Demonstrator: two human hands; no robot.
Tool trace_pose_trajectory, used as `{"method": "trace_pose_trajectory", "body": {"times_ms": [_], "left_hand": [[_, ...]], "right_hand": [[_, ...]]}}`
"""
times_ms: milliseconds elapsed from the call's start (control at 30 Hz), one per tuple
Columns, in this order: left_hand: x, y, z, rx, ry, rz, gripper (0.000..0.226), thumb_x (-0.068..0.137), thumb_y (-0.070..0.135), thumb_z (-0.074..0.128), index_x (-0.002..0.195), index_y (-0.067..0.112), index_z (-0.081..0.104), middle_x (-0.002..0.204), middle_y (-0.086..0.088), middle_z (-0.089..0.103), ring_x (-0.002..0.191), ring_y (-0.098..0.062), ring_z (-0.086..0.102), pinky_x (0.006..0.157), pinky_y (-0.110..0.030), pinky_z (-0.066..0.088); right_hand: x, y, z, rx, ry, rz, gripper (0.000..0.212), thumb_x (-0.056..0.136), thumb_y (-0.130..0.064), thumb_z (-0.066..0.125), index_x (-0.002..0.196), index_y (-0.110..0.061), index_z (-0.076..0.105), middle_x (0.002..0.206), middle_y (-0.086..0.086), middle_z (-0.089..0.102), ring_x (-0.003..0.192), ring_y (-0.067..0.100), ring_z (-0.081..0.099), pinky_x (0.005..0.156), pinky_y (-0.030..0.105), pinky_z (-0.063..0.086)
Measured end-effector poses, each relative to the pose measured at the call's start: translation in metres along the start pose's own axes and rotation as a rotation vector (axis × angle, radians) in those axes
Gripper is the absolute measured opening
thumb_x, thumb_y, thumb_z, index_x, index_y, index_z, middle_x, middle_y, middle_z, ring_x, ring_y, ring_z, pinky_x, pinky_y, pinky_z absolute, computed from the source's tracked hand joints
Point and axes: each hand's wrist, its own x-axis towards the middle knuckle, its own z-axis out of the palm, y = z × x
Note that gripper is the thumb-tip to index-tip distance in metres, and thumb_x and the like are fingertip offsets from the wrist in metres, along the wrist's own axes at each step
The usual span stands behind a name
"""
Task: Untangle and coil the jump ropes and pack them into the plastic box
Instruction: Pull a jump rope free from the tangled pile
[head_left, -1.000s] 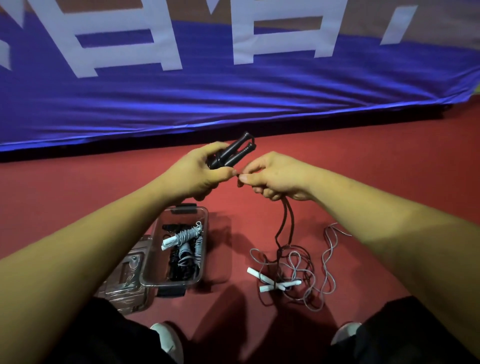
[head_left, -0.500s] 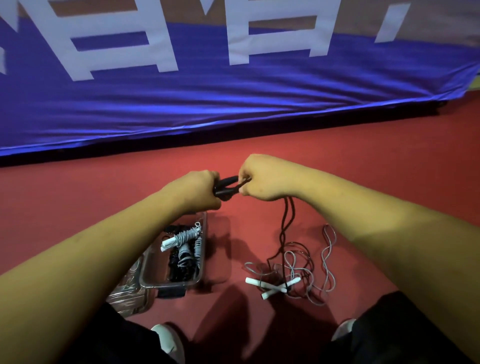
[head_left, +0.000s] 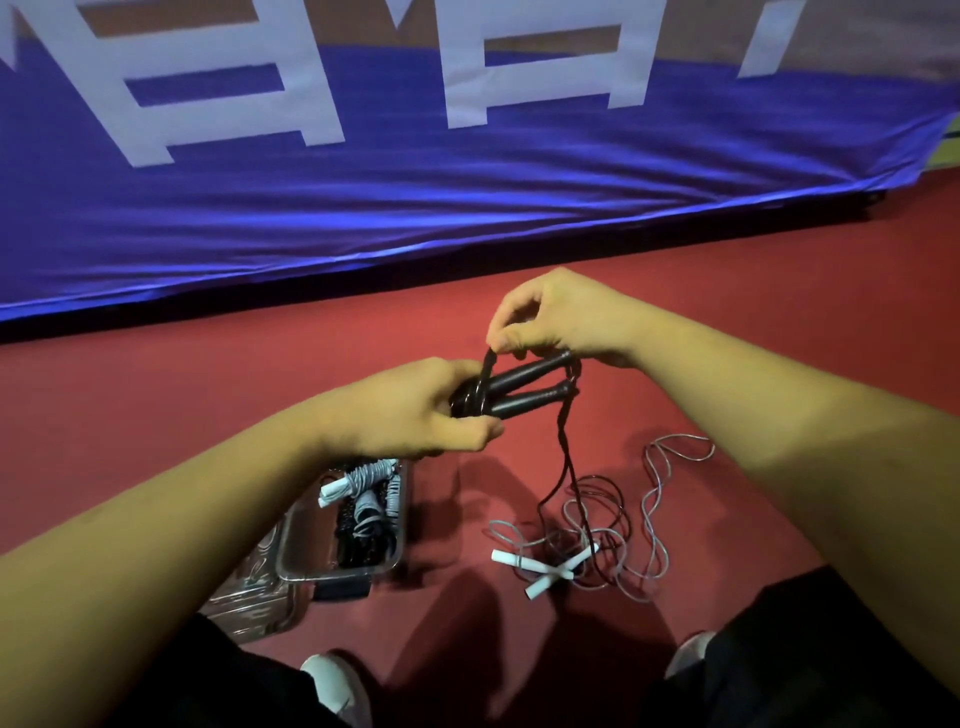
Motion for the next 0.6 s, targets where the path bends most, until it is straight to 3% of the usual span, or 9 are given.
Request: {"method": "trace_pose_trajectory", "body": {"times_ms": [67, 133, 233, 333, 433, 533, 600], "left_hand": [[0.001, 0.001, 0.0, -0.175, 0.113, 0.003, 0.018, 0.09, 0.016, 0.067, 0.1, 0.021, 0.053, 0.061, 0.008, 0.048, 0.047, -0.011, 0.042, 0.043, -0.024, 0.035], [0.001, -0.001, -0.004, -0.286, 0.241, -0.012, 0.027, 0.09, 0.011, 0.067, 0.103, 0.02, 0.045, 0.056, 0.007, 0.047, 0.041, -0.012, 0.038, 0.038, -0.023, 0.032], [0.001, -0.001, -0.014, -0.413, 0.288, 0.026, 0.038, 0.092, 0.002, 0.062, 0.118, 0.019, 0.04, 0.059, -0.008, 0.043, 0.044, -0.015, 0.032, 0.04, -0.025, 0.027], [0.002, -0.007, -0.026, -0.407, 0.345, 0.031, 0.028, 0.089, 0.005, 0.066, 0.106, 0.02, 0.049, 0.059, 0.0, 0.047, 0.048, -0.016, 0.035, 0.043, -0.025, 0.029], [0.005, -0.023, -0.036, -0.377, 0.422, -0.089, 0.024, 0.082, 0.02, 0.067, 0.092, 0.026, 0.046, 0.064, -0.004, 0.048, 0.051, -0.015, 0.04, 0.045, -0.027, 0.035], [0.008, -0.042, -0.045, -0.29, 0.524, -0.198, 0.025, 0.089, 0.011, 0.065, 0.093, 0.023, 0.044, 0.067, -0.006, 0.055, 0.053, -0.017, 0.044, 0.048, -0.028, 0.039], [0.009, -0.05, -0.051, -0.108, 0.631, -0.269, 0.026, 0.087, 0.009, 0.065, 0.1, 0.016, 0.044, 0.072, -0.006, 0.063, 0.052, -0.02, 0.05, 0.049, -0.027, 0.042]], "right_hand": [[0.001, 0.007, 0.002, 0.084, 0.014, -0.004, 0.012, 0.087, -0.008, 0.068, 0.079, -0.015, 0.074, 0.068, 0.001, 0.067, 0.061, 0.012, 0.055, 0.057, 0.027, 0.043], [0.001, 0.01, 0.007, 0.238, -0.033, 0.008, 0.016, 0.089, 0.005, 0.057, 0.082, -0.005, 0.068, 0.059, -0.002, 0.06, 0.054, 0.015, 0.047, 0.051, 0.024, 0.038], [0.002, 0.01, 0.018, 0.453, -0.142, 0.088, 0.016, 0.092, -0.012, 0.06, 0.078, -0.012, 0.066, 0.058, -0.001, 0.053, 0.049, 0.014, 0.036, 0.05, 0.025, 0.03], [0.003, 0.012, 0.026, 0.447, -0.241, 0.196, 0.022, 0.095, -0.028, 0.054, 0.086, -0.015, 0.069, 0.061, 0.004, 0.047, 0.053, 0.017, 0.042, 0.055, 0.029, 0.037], [0.003, 0.012, 0.031, 0.384, -0.302, 0.259, 0.026, 0.102, -0.031, 0.043, 0.094, -0.014, 0.062, 0.061, 0.002, 0.045, 0.068, 0.023, 0.057, 0.067, 0.034, 0.047], [0.002, 0.004, 0.038, 0.38, -0.302, 0.281, 0.026, 0.105, -0.025, 0.037, 0.099, -0.011, 0.058, 0.059, 0.002, 0.038, 0.052, 0.017, 0.043, 0.053, 0.027, 0.036], [0.001, -0.001, 0.042, 0.332, -0.28, 0.287, 0.028, 0.105, -0.023, 0.034, 0.1, -0.01, 0.058, 0.057, 0.001, 0.035, 0.047, 0.015, 0.032, 0.049, 0.026, 0.029]]}}
